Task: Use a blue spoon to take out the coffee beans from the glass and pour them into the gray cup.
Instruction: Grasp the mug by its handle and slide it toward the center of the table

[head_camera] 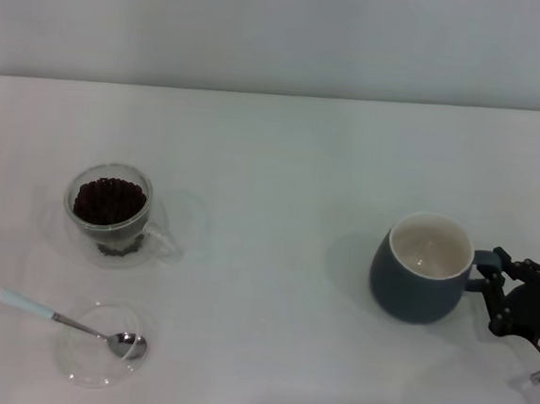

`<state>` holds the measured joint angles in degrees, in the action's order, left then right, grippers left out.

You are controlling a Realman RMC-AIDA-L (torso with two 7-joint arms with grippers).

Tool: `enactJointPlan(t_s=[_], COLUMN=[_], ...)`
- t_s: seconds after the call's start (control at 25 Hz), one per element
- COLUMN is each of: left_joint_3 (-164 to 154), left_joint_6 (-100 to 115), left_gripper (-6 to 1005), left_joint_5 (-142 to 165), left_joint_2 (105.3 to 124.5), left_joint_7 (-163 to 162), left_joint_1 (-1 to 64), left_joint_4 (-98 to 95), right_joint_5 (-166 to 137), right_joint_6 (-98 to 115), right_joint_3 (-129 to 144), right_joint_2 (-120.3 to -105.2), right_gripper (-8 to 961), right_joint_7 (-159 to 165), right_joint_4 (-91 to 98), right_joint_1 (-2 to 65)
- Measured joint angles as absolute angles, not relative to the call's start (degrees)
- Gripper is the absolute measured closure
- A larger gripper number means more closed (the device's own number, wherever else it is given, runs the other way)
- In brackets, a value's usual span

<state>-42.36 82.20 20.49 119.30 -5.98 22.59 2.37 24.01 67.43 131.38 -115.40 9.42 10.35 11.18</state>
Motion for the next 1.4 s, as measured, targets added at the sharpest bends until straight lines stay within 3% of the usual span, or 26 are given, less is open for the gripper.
enactJointPlan(t_s=[0.08, 0.16, 1.4], left_joint_3=[-42.36, -42.36, -42.75], left_joint_6=[82.18, 82.17, 82.18], left_gripper=[107, 106, 107], left_joint_5=[20.47, 20.42, 20.57], left_joint_2=[119.35, 119.37, 119.53], left_joint_7=[-5.97, -5.98, -6.73], left_joint_1=[22.59, 22.59, 21.86], left_joint_4=[2.38, 2.38, 2.62], right_joint_5=[23.97, 23.92, 23.83], right_joint_6=[67.20, 67.14, 56.89], right_joint_3=[131.49, 131.67, 141.16], right_joint_2=[-115.39, -115.39, -115.75], right_gripper=[707, 801, 787], right_joint_7=[9.55, 9.72, 10.63], right_joint_4=[11.04, 11.96, 24.91], right_joint_1=[11.27, 11.37, 14.45])
